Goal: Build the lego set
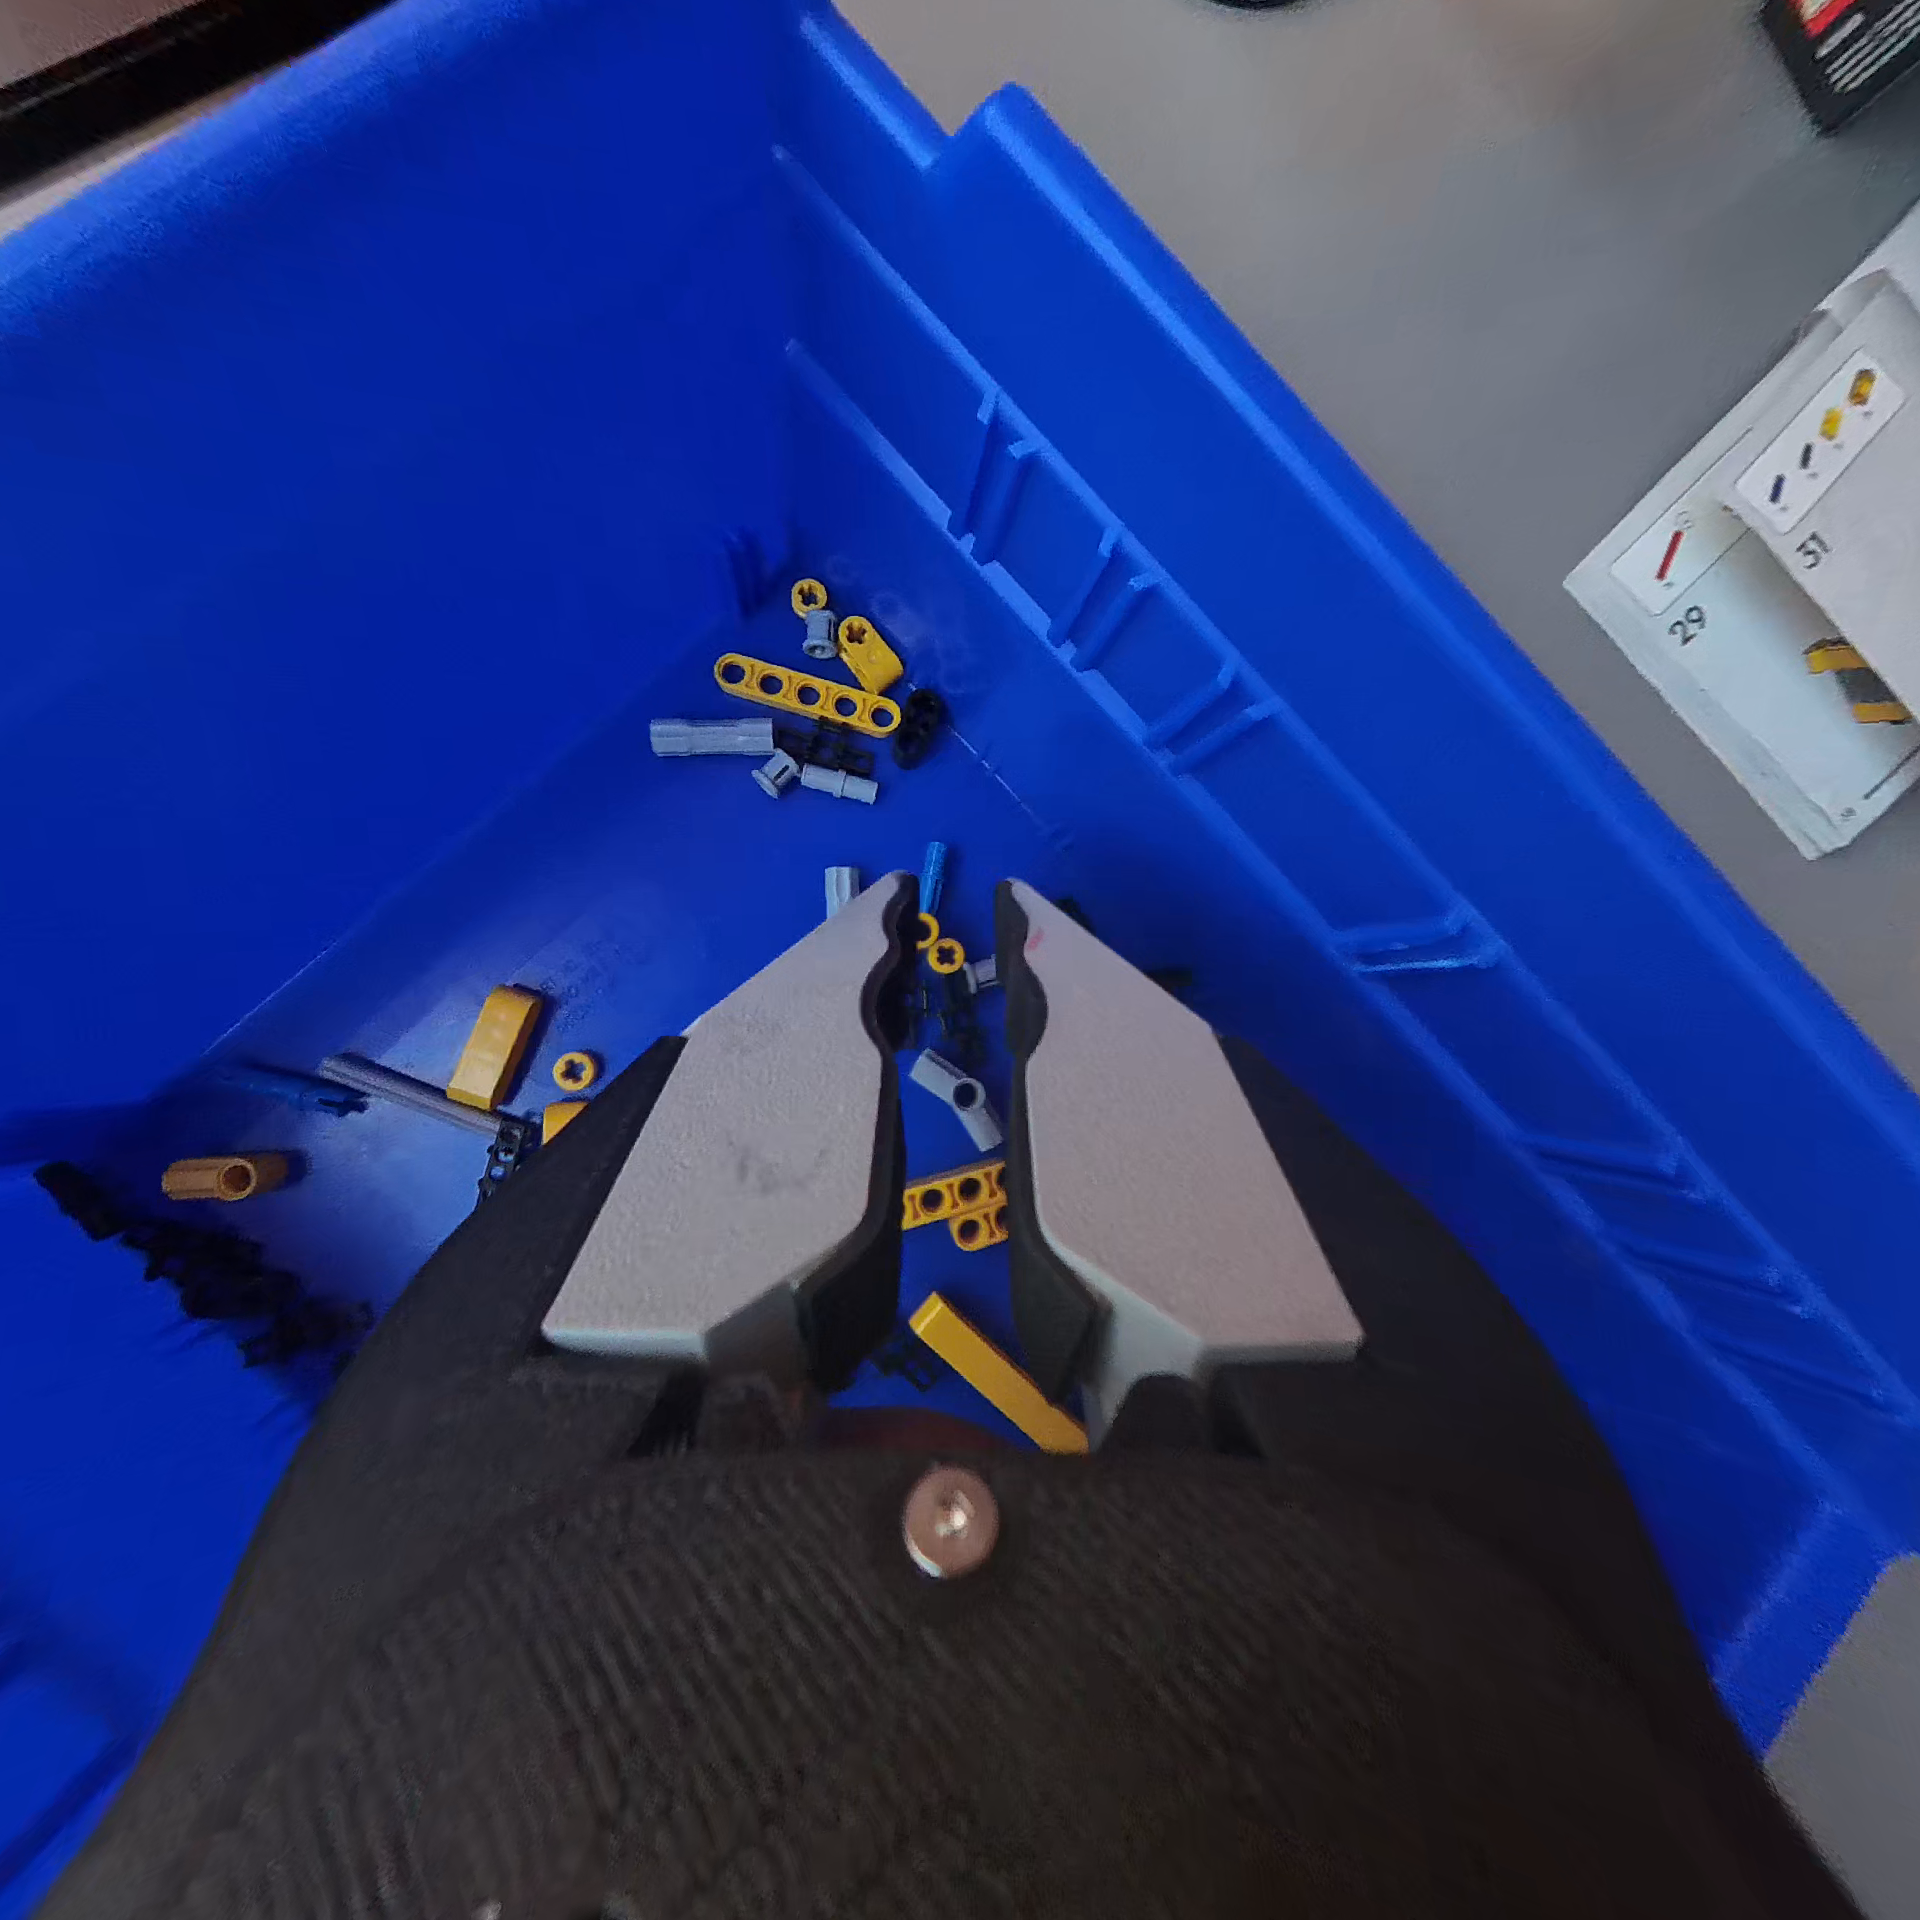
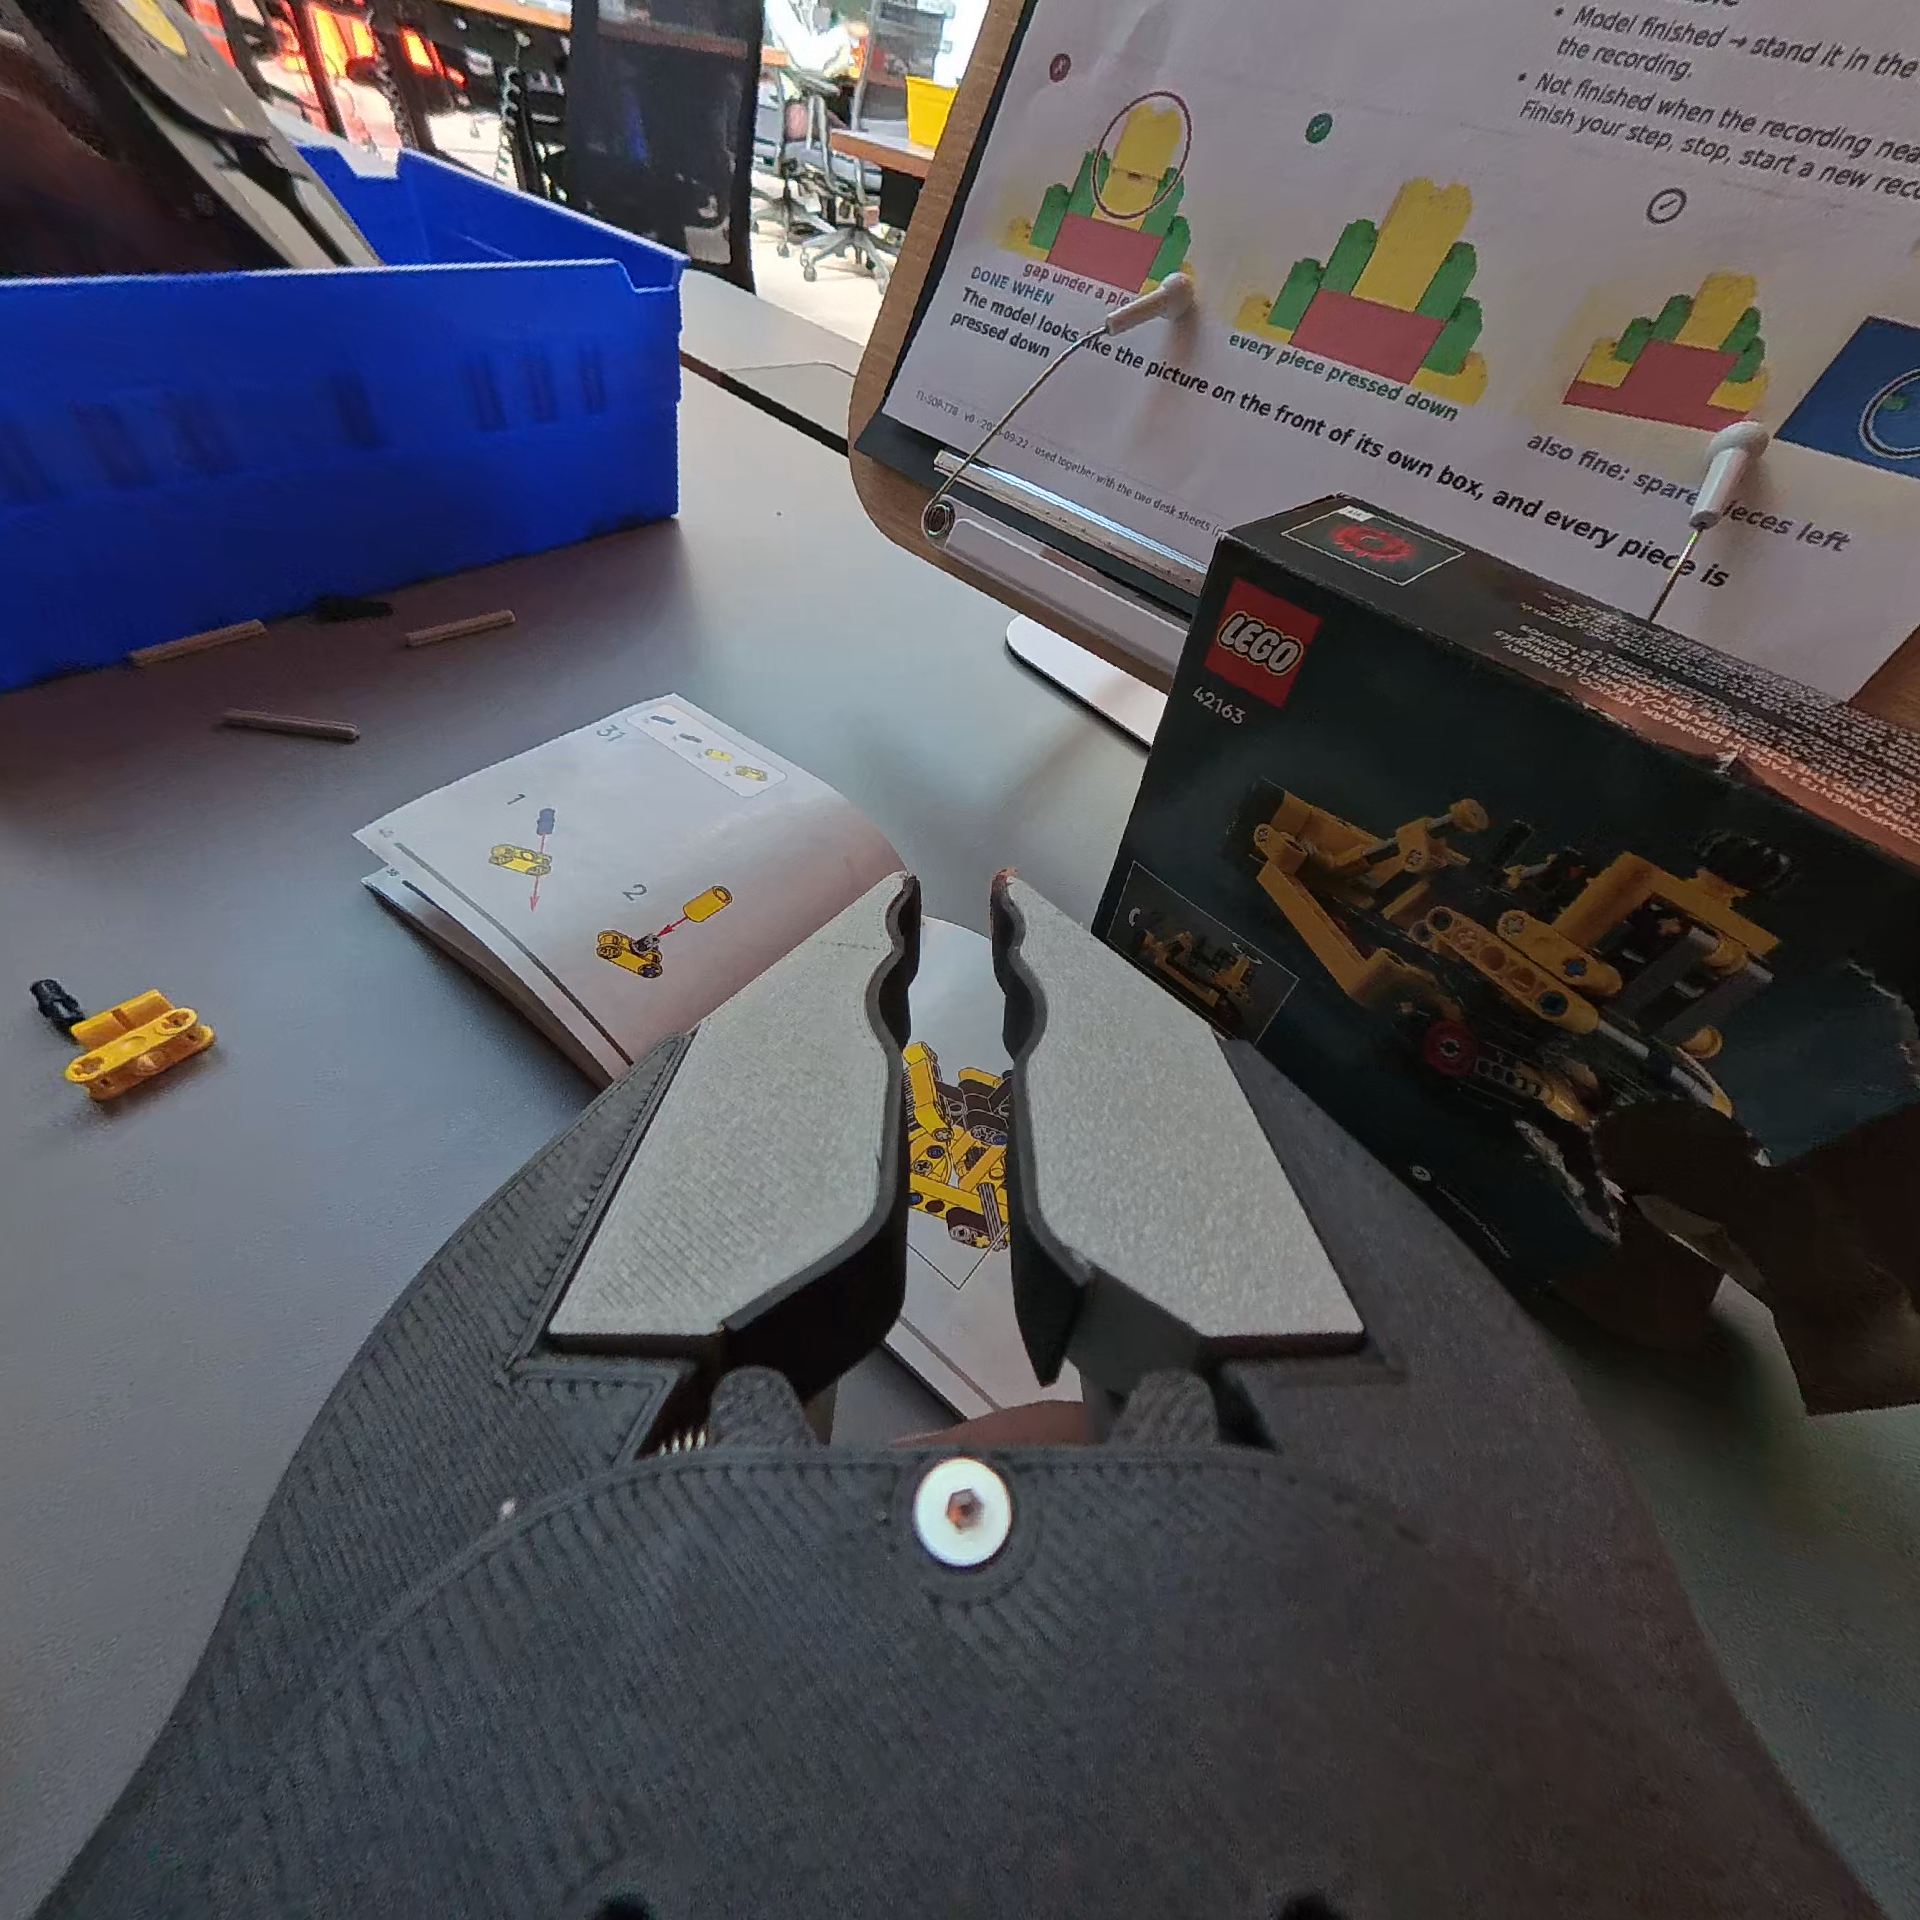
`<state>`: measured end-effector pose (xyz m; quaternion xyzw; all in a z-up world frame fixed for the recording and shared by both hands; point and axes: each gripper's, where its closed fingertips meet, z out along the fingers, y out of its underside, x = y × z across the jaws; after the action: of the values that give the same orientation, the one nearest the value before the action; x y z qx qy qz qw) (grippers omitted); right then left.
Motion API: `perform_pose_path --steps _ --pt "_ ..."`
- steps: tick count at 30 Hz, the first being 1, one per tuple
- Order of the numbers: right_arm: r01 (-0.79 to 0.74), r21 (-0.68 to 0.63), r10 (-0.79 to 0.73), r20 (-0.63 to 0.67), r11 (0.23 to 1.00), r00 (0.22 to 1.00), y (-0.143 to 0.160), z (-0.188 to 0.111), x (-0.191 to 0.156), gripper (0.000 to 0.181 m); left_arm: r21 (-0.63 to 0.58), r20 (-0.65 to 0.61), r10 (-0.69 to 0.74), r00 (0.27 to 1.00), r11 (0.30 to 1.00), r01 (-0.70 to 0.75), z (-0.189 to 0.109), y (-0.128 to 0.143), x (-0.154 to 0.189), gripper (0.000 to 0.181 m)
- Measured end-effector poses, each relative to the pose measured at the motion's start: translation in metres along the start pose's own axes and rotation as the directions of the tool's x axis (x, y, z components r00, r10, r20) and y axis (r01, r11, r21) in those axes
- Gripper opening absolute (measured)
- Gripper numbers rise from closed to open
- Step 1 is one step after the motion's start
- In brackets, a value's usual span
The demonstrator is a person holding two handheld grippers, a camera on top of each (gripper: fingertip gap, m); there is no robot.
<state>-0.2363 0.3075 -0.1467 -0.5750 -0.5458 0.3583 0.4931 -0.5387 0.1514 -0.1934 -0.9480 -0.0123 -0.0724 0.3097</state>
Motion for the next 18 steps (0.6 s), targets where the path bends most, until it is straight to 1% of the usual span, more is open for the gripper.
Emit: perform_pose_path --steps 1,3,6,8,10,14,16,18 --pt "0.000 0.000 0.000 0.000 1.000 1.000 0.000 0.000 0.000 0.010 -0.004 0.021 0.011 1.000 1.000 -0.011 0.001 0.001 -0.001 0.012" --pt "0.001 -0.005 0.000 0.002 1.000 1.000 0.001 0.001 0.000 0.010 -0.024 0.052 0.038 0.998 0.999 -0.036 0.000 0.005 -0.002 0.014" --pt "0.005 -0.007 -0.005 0.003 1.000 1.000 0.001 0.001 -0.001 0.009 0.008 0.083 0.026 0.996 1.000 -0.026 -0.007 0.002 -0.002 0.014" --pt "0.009 -0.003 -0.009 0.007 1.000 1.000 0.000 0.000 -0.002 0.009 0.077 0.131 -0.005 0.991 0.997 -0.005 -0.020 -0.008 -0.001 0.015" --pt "0.008 -0.003 -0.007 0.017 1.000 1.000 0.000 -0.001 -0.003 0.010 0.167 0.158 0.003 0.987 0.986 -0.030 -0.040 -0.019 0.011 0.015" --pt "-0.011 -0.003 0.011 0.034 1.000 0.999 0.000 0.000 -0.004 0.010 0.338 0.185 -0.012 0.983 0.940 -0.052 -0.074 -0.029 0.029 0.014" --pt "-0.028 0.000 0.028 0.048 1.000 0.998 0.000 0.000 -0.004 0.010 0.404 0.170 -0.031 0.985 0.914 -0.041 -0.081 -0.032 0.036 0.014" --pt "-0.040 0.000 0.040 0.063 0.999 0.997 -0.001 0.002 -0.005 0.010 0.420 0.196 -0.035 0.980 0.906 -0.052 -0.081 -0.032 0.036 0.015"
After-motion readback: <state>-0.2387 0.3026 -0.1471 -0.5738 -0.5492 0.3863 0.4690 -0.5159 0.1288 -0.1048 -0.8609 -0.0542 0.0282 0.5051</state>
